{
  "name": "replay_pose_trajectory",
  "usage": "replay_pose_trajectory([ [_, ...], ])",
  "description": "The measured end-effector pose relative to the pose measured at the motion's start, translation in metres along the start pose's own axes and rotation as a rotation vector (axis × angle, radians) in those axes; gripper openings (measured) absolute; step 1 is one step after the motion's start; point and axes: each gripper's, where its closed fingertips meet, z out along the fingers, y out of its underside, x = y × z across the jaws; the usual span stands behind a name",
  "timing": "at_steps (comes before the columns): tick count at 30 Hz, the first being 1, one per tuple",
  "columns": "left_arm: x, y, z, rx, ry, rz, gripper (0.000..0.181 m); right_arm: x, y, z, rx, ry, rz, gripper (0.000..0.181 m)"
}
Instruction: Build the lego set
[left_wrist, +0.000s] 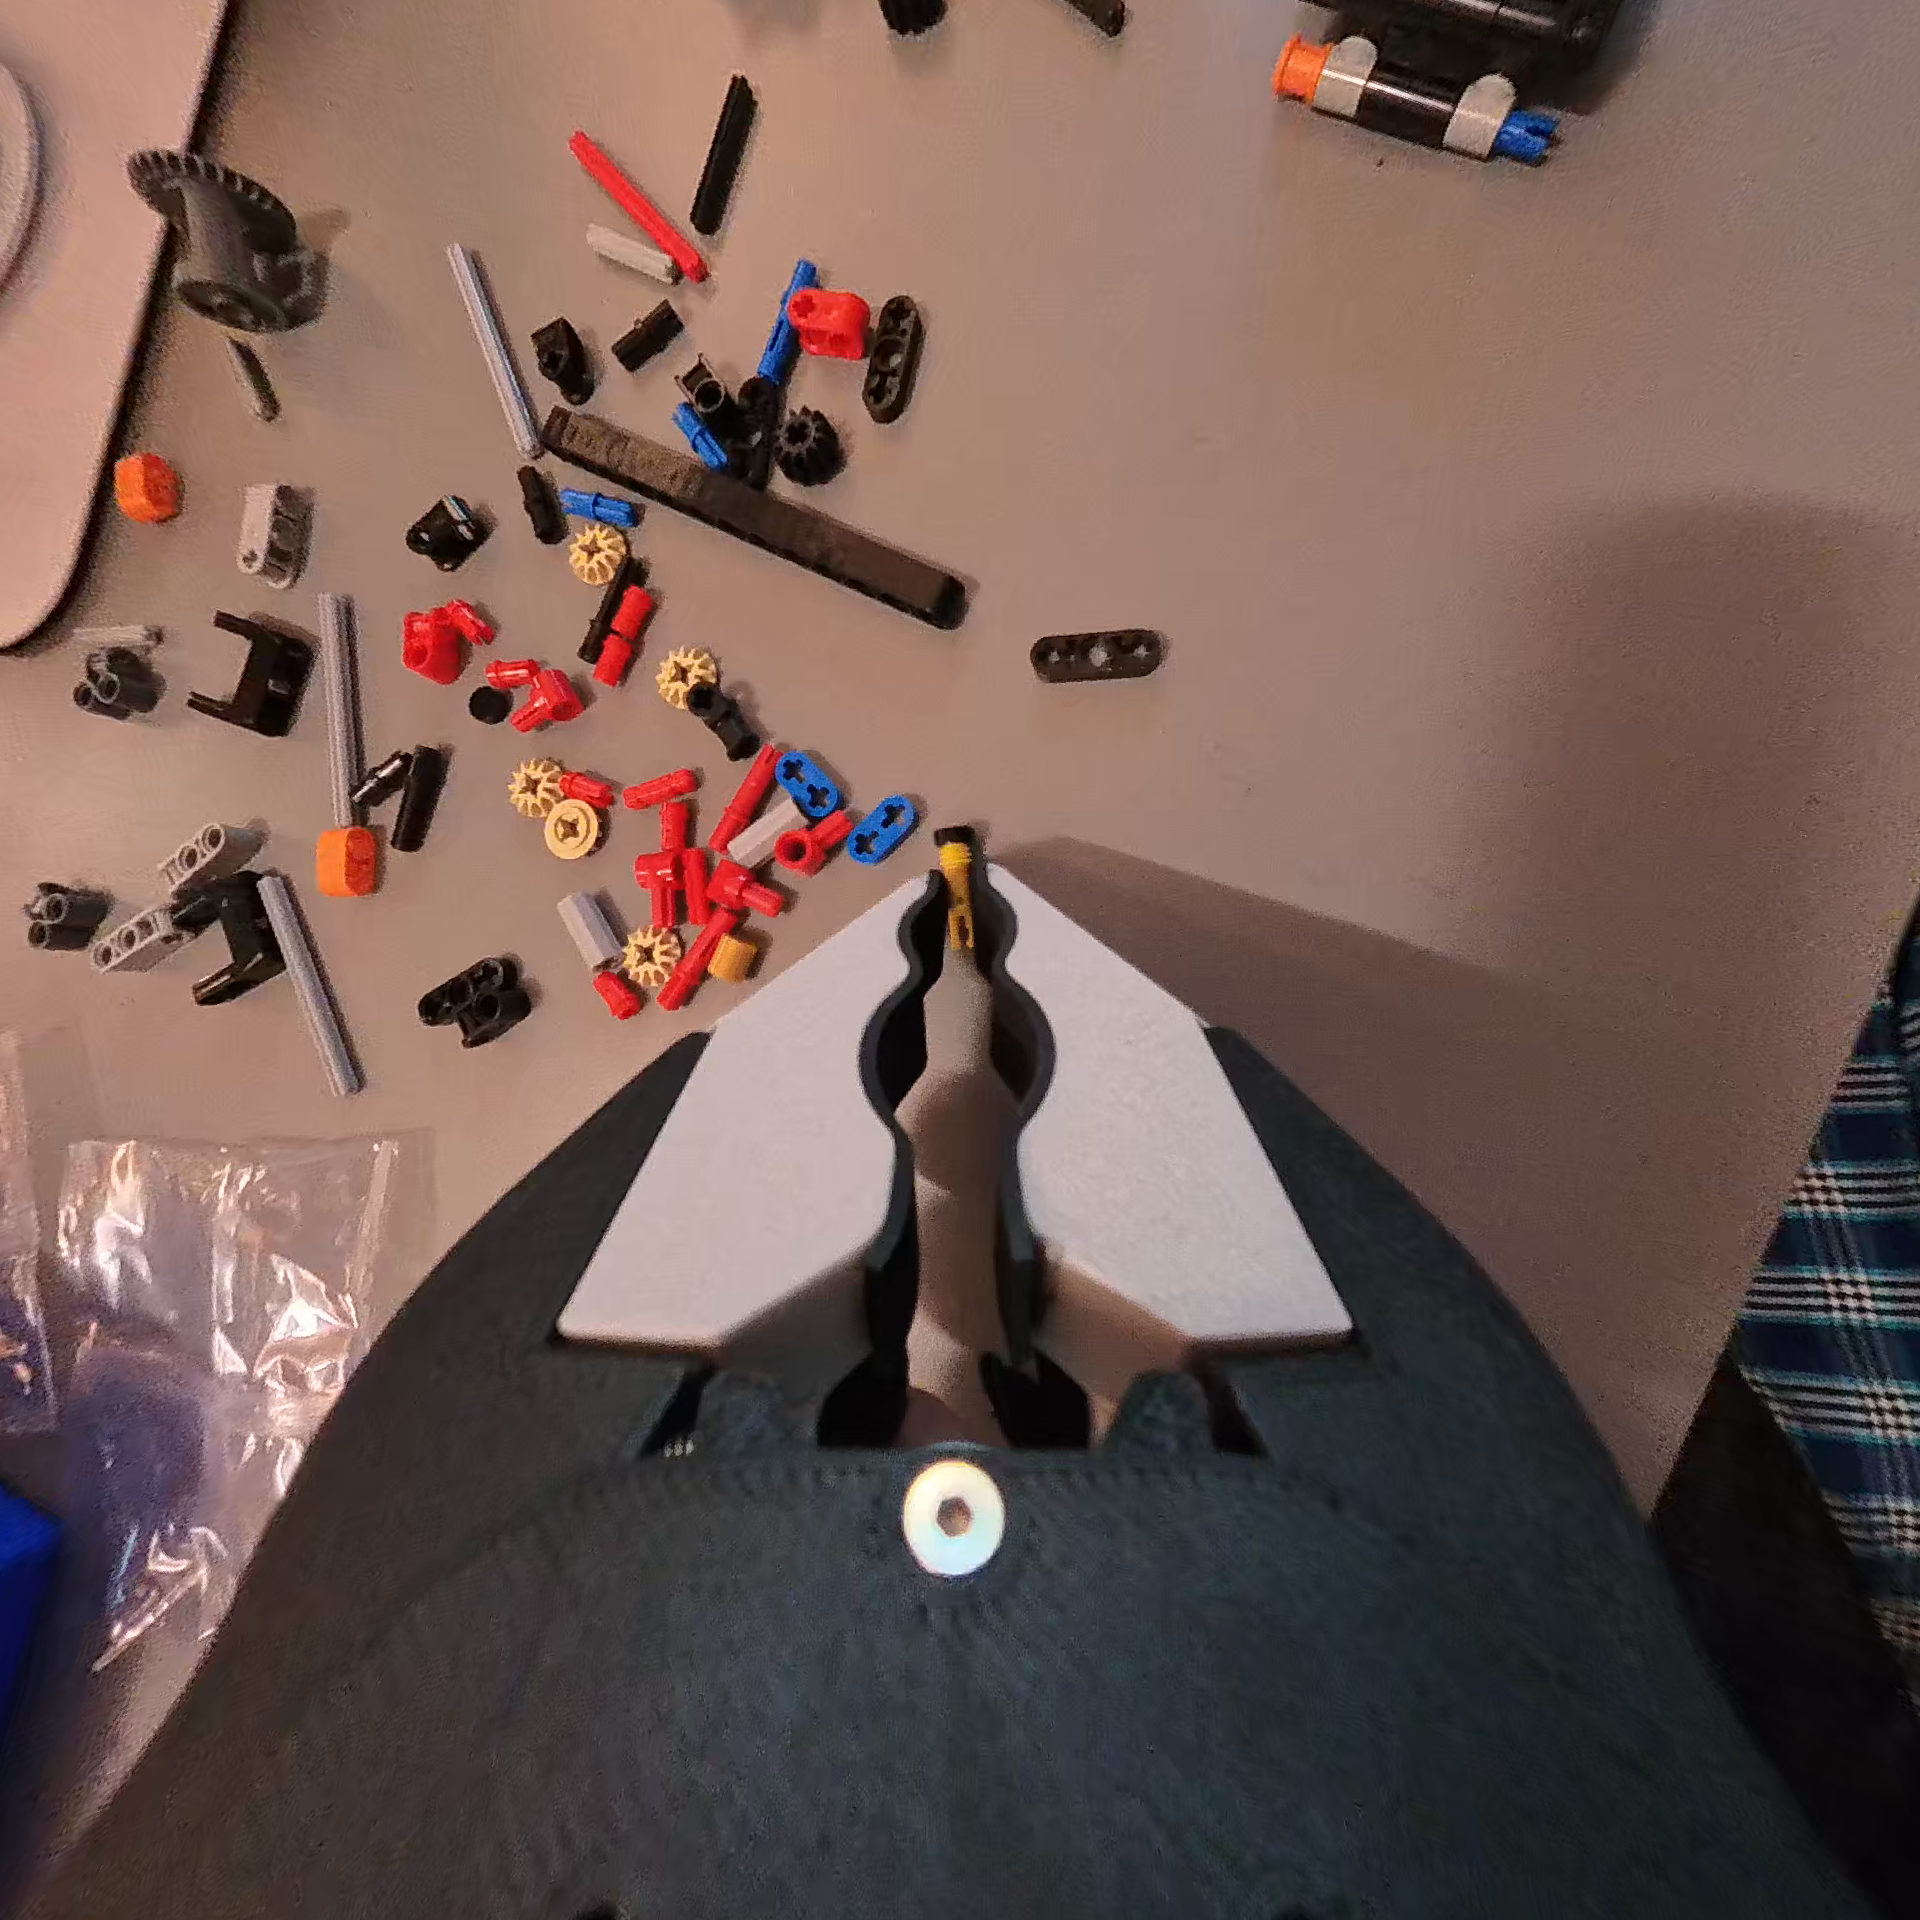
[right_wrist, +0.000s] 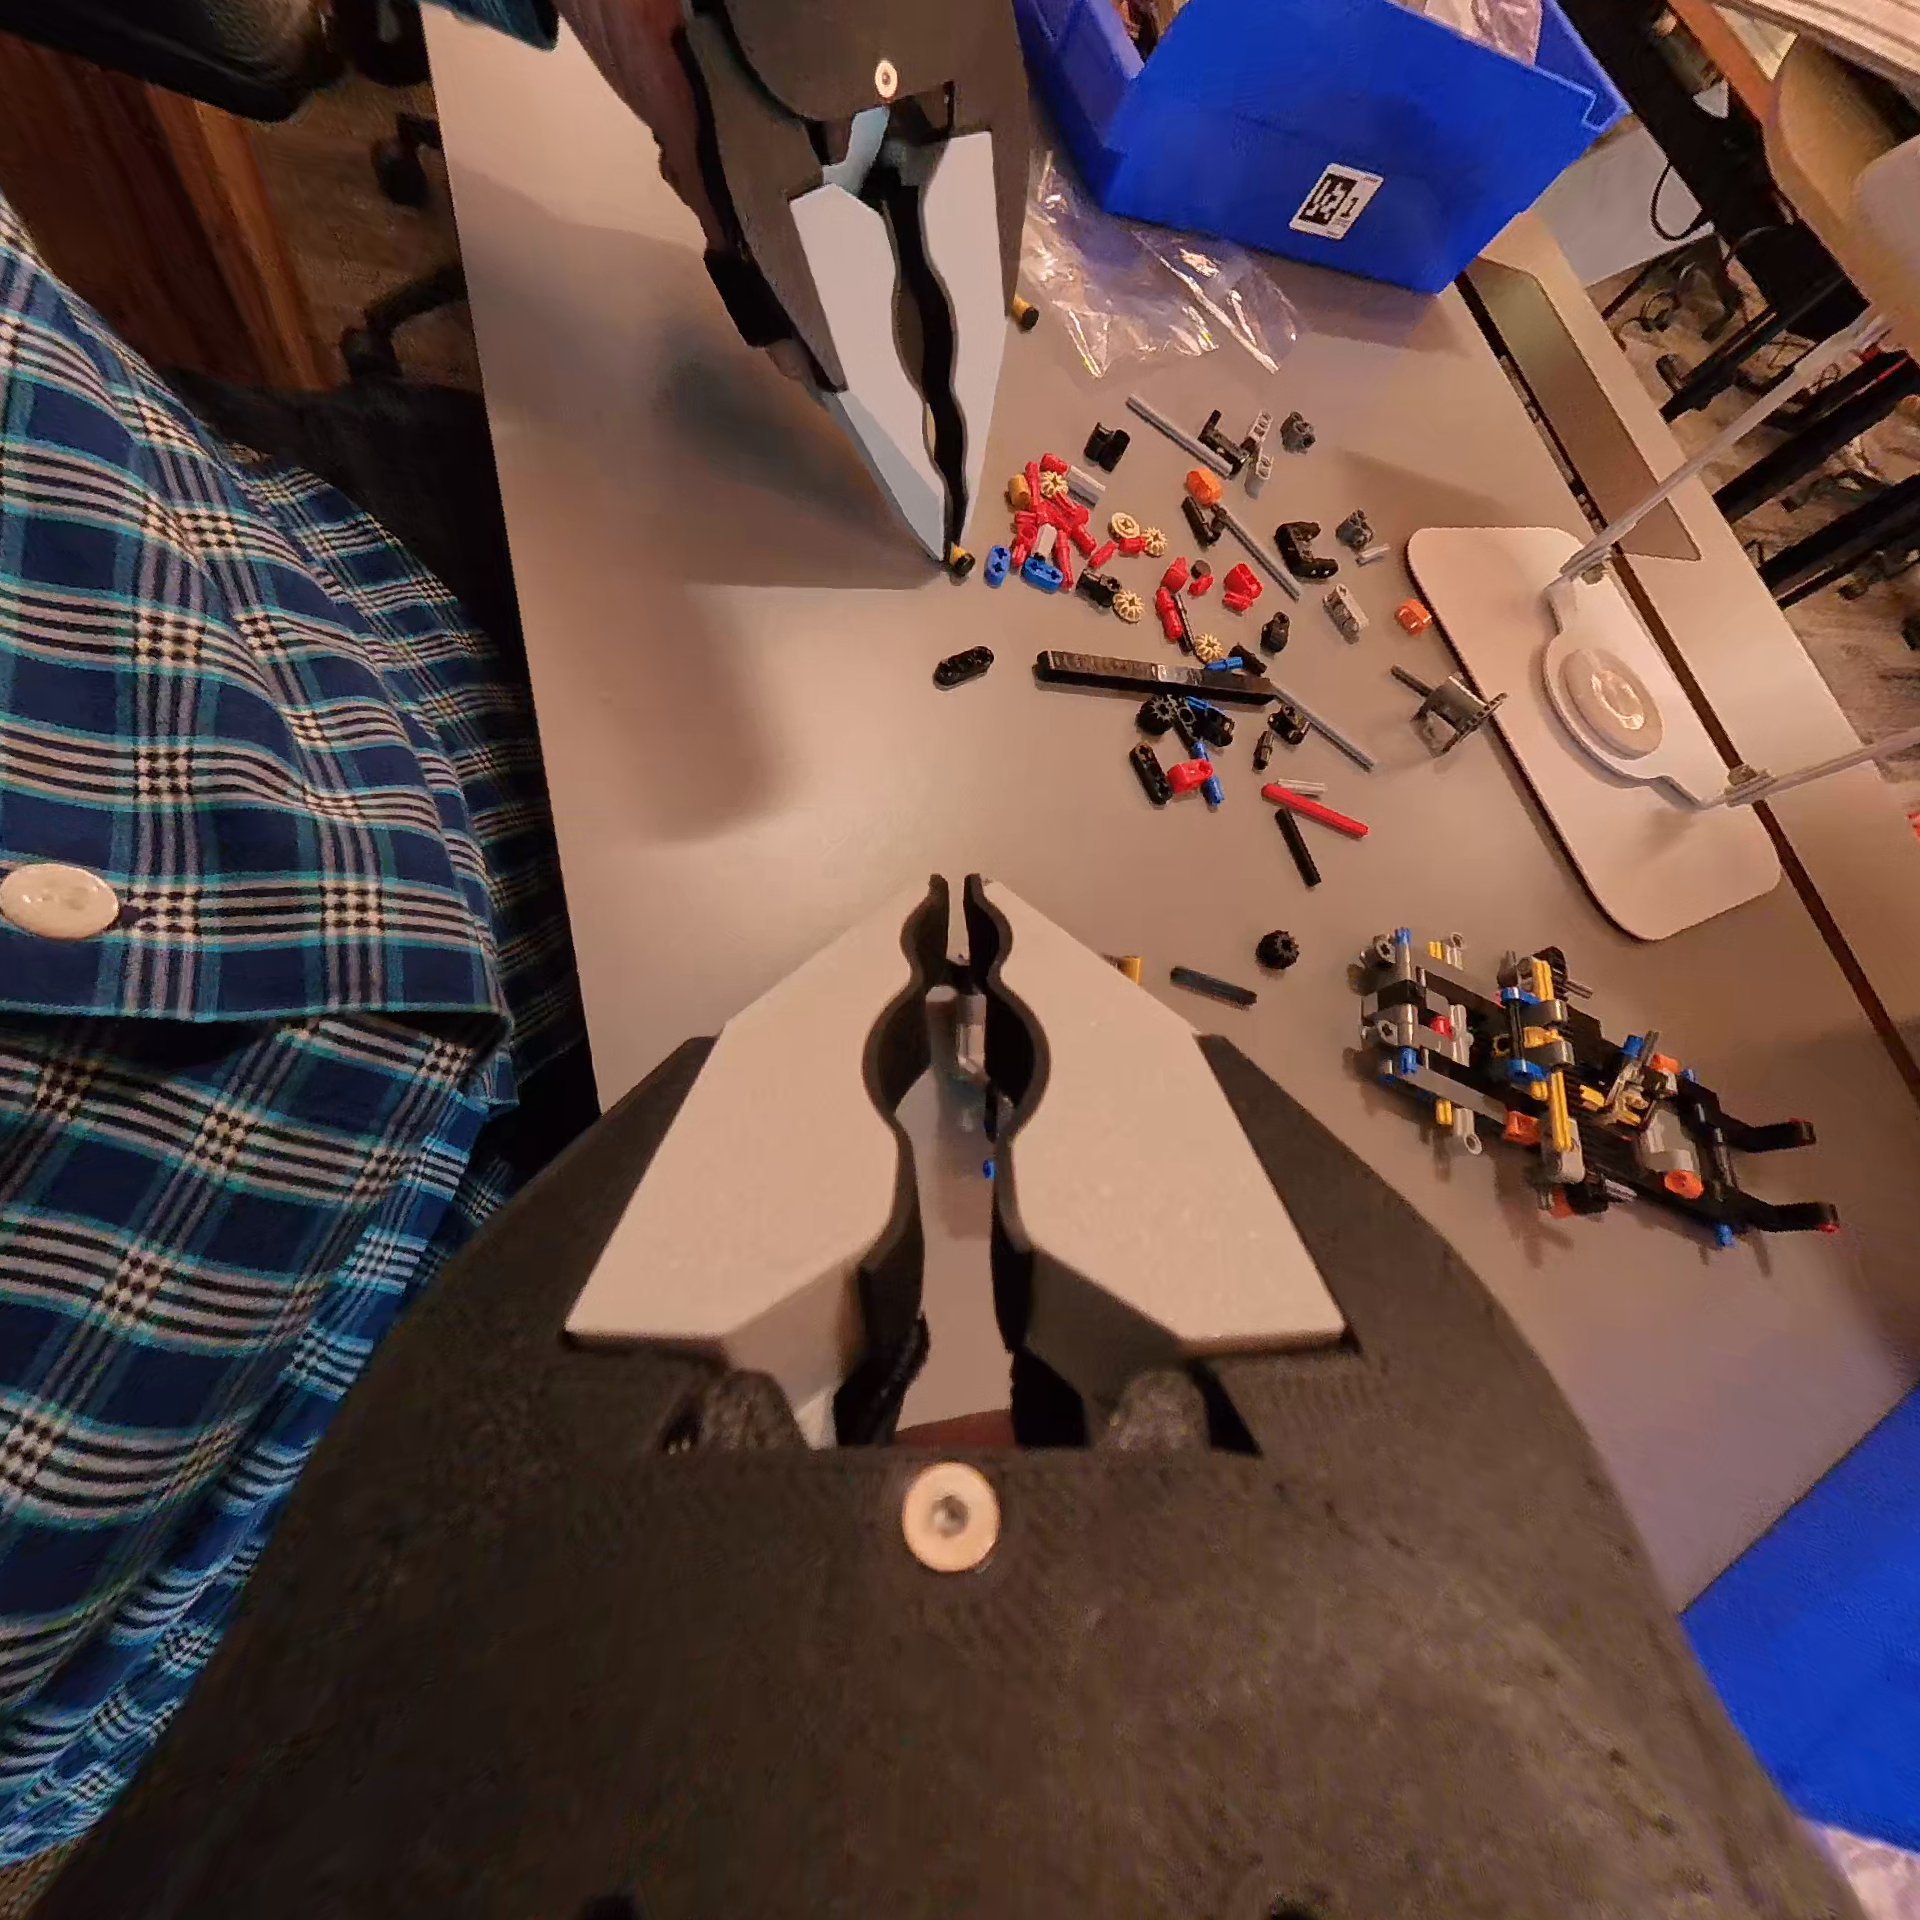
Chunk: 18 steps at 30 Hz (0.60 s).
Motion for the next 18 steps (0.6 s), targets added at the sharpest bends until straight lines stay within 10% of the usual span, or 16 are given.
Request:
replay_pose_trajectory([
  [1, 0.0, 0.0, 0.0, 0.006, -0.01, 0.01, 0.002, 0.0, -0.002, 0.001, 0.005, -0.004, 0.002, 0.001],
  [18, 0.098, -0.139, -0.013, 0.464, 0.129, 0.375, 0.002, -0.001, -0.005, 0.002, 0.049, -0.044, 0.04, 0.011],
])
